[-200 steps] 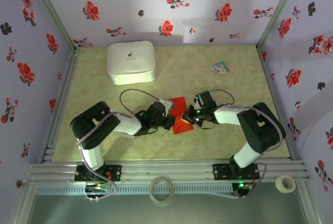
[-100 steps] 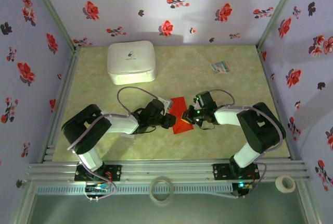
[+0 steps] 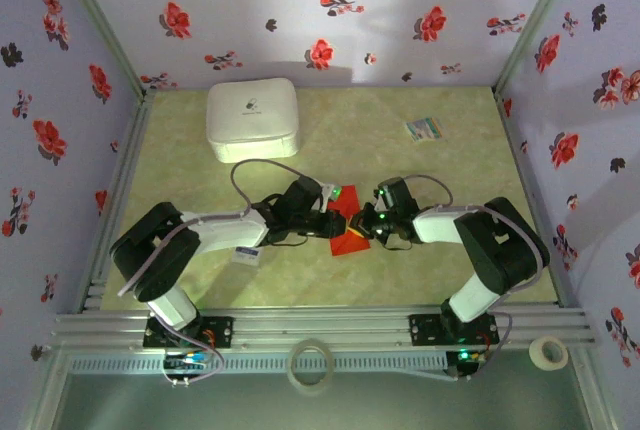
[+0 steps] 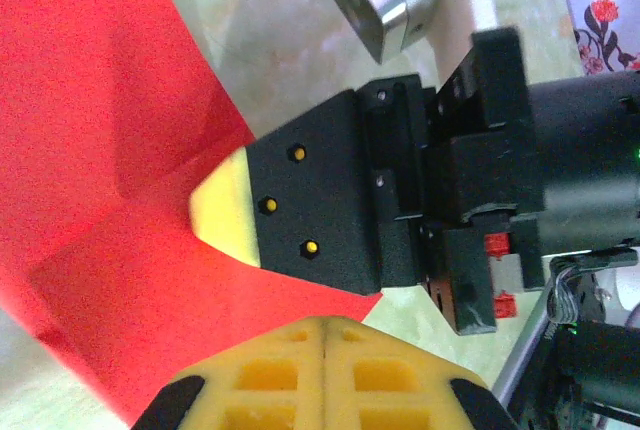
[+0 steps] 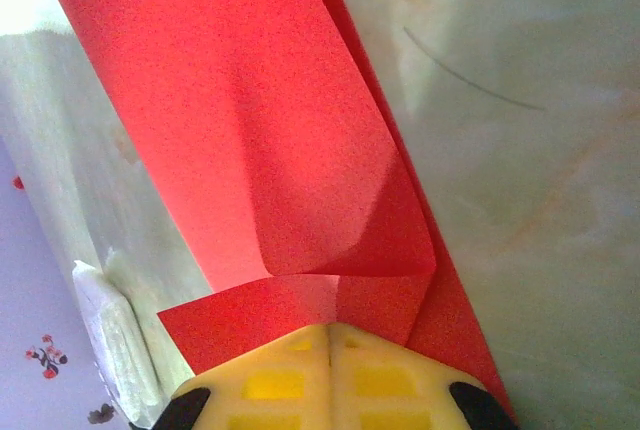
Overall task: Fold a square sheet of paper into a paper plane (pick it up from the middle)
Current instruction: Fold the triangle a second time at the center of the table.
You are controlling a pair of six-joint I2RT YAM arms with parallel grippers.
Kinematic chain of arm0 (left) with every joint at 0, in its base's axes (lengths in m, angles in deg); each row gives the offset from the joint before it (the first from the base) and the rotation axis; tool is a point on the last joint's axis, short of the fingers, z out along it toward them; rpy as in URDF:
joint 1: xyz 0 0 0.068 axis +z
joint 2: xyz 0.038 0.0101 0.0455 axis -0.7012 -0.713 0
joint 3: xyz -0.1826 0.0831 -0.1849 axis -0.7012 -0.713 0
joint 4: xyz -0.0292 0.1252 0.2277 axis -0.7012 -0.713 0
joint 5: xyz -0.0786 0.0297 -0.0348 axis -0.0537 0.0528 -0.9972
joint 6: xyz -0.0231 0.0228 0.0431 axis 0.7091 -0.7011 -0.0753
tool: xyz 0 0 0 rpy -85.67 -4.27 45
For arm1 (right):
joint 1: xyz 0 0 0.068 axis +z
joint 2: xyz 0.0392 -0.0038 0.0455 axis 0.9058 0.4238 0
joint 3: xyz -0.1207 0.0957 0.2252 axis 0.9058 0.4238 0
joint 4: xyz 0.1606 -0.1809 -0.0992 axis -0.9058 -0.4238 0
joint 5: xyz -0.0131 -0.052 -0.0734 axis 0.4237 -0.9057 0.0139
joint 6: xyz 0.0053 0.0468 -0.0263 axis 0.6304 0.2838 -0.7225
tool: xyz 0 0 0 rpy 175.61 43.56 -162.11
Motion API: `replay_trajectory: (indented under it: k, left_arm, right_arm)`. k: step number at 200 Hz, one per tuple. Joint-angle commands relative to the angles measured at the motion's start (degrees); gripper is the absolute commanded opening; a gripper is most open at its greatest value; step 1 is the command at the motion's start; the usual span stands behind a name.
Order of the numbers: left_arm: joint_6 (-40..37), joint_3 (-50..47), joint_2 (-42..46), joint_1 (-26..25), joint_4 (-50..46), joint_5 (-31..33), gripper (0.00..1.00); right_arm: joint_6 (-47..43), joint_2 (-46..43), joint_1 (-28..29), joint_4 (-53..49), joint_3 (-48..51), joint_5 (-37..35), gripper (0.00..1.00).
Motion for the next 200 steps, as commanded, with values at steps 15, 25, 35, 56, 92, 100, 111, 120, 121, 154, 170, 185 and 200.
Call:
replay_trajectory:
  k: [15,25,35,56,92,100,111,120,121,154,170,185,200]
  left_arm:
    - [5.3,1.9,-4.3,0.1,-0.6,-6.2,0.00]
    - [5.7,2.8,-5.7,0.1,-1.3,-6.8,0.00]
    - [6.1,3.3,-6.9,0.1,-1.8,-6.8,0.00]
    - [7.0,2.9,-8.3,0.2,-0.9,-6.9,0.00]
    - [6.7,2.8,-9.1,0.4,-0.4,-6.9,0.00]
    - [6.7,2.7,-9.3,0.5,-0.5,-6.8,0.00]
    - [6.7,2.5,-9.6,0.7,-0.6,-6.8,0.00]
    - [6.7,2.3,-9.8,0.7,-0.5,-6.9,0.00]
    - [6.7,2.2,-9.8,0.7,-0.4,-6.9,0.00]
    - [7.4,0.7,-9.9,0.8,0.1,-7.0,0.00]
    - [7.3,0.3,-9.8,0.8,0.0,-6.9,0.00]
    - [7.4,0.0,-9.8,0.8,0.0,-7.0,0.00]
    - [7.6,-0.3,-10.0,0.8,0.1,-7.1,0.00]
  right_arm:
    - [2.3,1.4,0.4,-2.6,2.3,-4.4,0.01]
    - [2.3,1.4,0.4,-2.6,2.3,-4.5,0.01]
    - [2.4,1.4,0.4,-2.7,2.2,-4.6,0.01]
    - [2.3,1.5,0.4,-2.7,2.3,-4.4,0.01]
    - [2.3,1.3,0.4,-2.8,2.4,-4.4,0.01]
    - [2.3,1.3,0.4,-2.8,2.4,-4.5,0.01]
    - [2.3,1.3,0.4,-2.9,2.4,-4.5,0.01]
    - [2.3,1.4,0.4,-2.9,2.4,-4.5,0.01]
    - [2.3,1.4,0.4,-2.8,2.4,-4.5,0.01]
    - [2.0,1.6,0.4,-3.3,2.2,-4.6,0.01]
    - [2.0,1.6,0.4,-3.2,2.1,-4.6,0.01]
    - [1.8,1.5,0.4,-3.5,2.1,-4.6,0.01]
    - [1.7,1.6,0.3,-3.7,2.1,-4.9,0.01]
